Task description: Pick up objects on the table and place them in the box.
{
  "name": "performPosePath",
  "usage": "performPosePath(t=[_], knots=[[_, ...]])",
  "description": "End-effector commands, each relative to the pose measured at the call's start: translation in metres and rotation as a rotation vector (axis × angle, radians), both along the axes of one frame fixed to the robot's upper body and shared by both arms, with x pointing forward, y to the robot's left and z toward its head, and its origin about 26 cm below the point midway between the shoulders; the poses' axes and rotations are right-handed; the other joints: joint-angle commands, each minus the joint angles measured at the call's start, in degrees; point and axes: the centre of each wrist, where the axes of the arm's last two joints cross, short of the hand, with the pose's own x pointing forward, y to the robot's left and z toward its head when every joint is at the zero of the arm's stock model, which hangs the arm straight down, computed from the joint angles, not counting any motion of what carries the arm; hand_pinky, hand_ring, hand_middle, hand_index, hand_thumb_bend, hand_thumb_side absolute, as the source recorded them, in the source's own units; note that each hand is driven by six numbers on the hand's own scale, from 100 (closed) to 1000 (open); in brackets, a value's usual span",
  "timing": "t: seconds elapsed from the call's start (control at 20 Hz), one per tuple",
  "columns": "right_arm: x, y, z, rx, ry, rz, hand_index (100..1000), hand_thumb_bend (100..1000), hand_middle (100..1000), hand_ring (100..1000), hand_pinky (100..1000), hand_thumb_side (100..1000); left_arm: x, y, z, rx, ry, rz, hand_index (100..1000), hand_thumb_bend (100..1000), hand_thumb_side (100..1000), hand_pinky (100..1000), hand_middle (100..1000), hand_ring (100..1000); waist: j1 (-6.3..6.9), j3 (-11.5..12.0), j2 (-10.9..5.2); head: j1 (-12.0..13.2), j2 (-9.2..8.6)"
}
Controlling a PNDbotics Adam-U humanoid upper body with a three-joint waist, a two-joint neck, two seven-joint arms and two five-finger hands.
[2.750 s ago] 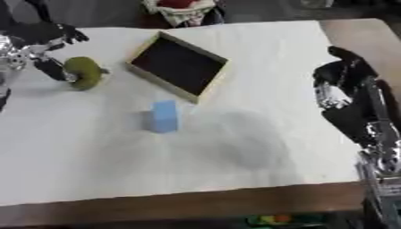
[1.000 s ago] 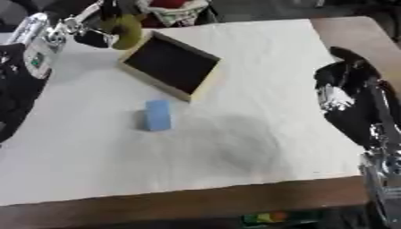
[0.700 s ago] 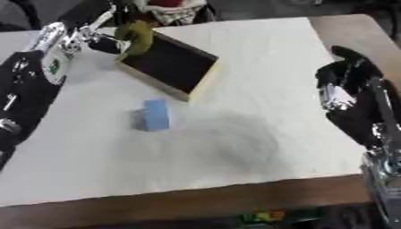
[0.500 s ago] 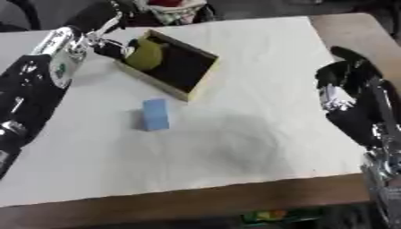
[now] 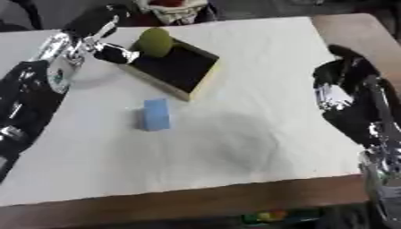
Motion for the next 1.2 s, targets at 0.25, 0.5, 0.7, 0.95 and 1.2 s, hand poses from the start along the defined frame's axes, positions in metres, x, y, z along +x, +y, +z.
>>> performPosePath(t=[0.25,0.5,0.7,0.95,1.2], knots=[[0.021,0.003,0.032,-0.169,-0.063,0.051,887,100,613,688,707,276,-0.060,0.025,0.047,-0.403,-0.108,-0.165,795,139,459,639,669,660,-0.36,2.0,-1.55,-1.5,0.27],[0.041,0.019,0.053,-0.341,-0.084,0.153,897,100,641,712,729,211,-0.108,0.033,0.043,-0.570,-0.103,-0.232,785,117,478,630,658,652,-0.80,4.1,-1.90,-2.6,0.27],[0.054,0.031,0.063,-0.458,-0.094,0.229,906,100,673,735,746,199,-0.132,0.036,0.035,-0.630,-0.107,-0.234,781,101,484,626,651,648,-0.95,5.5,-2.13,-3.1,0.27],[0.072,0.051,0.074,-0.606,-0.096,0.323,922,100,735,772,775,379,-0.150,0.037,0.016,-0.698,-0.090,-0.229,778,100,505,623,645,645,-1.05,6.8,-2.32,-3.7,0.27],[0.084,0.067,0.080,-0.744,-0.097,0.426,951,100,815,845,820,584,-0.157,0.039,0.003,-0.732,-0.075,-0.209,776,100,520,621,641,643,-1.16,7.5,-2.43,-4.5,0.27]])
